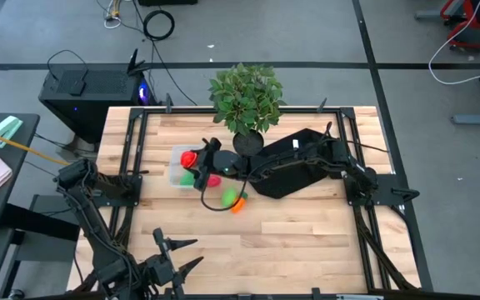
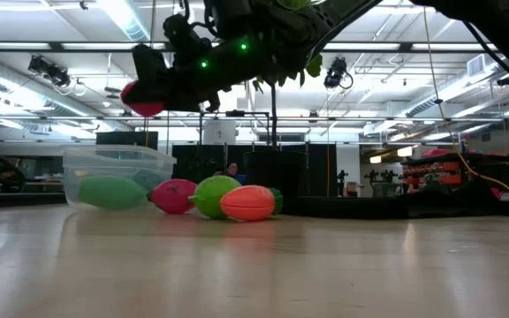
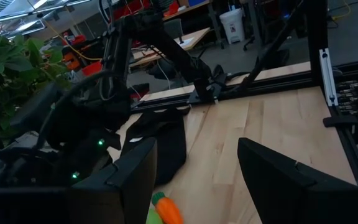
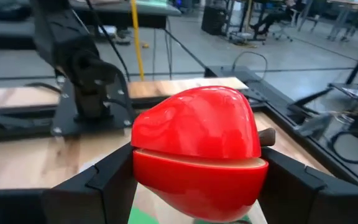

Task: Pick and placing Produce into tupperware
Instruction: Put the apple into the bin, then put the dragon fruit into the bin

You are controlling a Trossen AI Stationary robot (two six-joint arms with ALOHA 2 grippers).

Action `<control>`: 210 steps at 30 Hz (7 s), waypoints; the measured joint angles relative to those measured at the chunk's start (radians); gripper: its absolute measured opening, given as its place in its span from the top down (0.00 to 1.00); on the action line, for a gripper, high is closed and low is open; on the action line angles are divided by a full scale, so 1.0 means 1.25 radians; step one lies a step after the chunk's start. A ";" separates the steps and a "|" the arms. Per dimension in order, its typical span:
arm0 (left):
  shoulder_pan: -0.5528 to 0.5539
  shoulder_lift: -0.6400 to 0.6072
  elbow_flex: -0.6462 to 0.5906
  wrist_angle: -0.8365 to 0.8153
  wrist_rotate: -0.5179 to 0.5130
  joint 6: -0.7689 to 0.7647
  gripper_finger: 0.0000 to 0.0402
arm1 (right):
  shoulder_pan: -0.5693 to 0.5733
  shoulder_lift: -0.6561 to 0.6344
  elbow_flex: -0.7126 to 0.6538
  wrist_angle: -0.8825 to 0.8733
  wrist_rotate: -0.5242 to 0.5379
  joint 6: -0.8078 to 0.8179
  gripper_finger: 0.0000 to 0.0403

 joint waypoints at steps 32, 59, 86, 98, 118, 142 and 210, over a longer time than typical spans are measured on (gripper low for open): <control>0.002 0.000 0.000 0.006 -0.002 0.006 0.42 | -0.006 0.135 0.230 -0.201 -0.078 0.056 0.32; -0.014 0.000 0.000 0.005 -0.002 0.002 0.42 | -0.031 0.179 0.296 -0.374 -0.043 0.122 0.31; -0.014 0.000 0.000 0.005 -0.002 0.002 0.42 | -0.005 0.147 0.294 -0.402 -0.047 0.042 0.22; -0.012 0.000 0.000 0.005 -0.001 0.000 0.42 | 0.077 0.007 0.296 -0.665 -0.021 -0.050 0.23; -0.013 0.000 0.000 0.006 0.001 -0.001 0.42 | 0.064 -0.003 0.161 -0.705 0.011 -0.104 0.24; -0.013 0.000 0.000 0.005 0.001 0.000 0.42 | 0.015 0.003 0.075 -0.558 -0.123 -0.070 0.24; -0.013 0.000 -0.001 0.003 0.002 -0.001 0.42 | -0.016 0.040 0.075 -0.566 -0.184 -0.020 0.48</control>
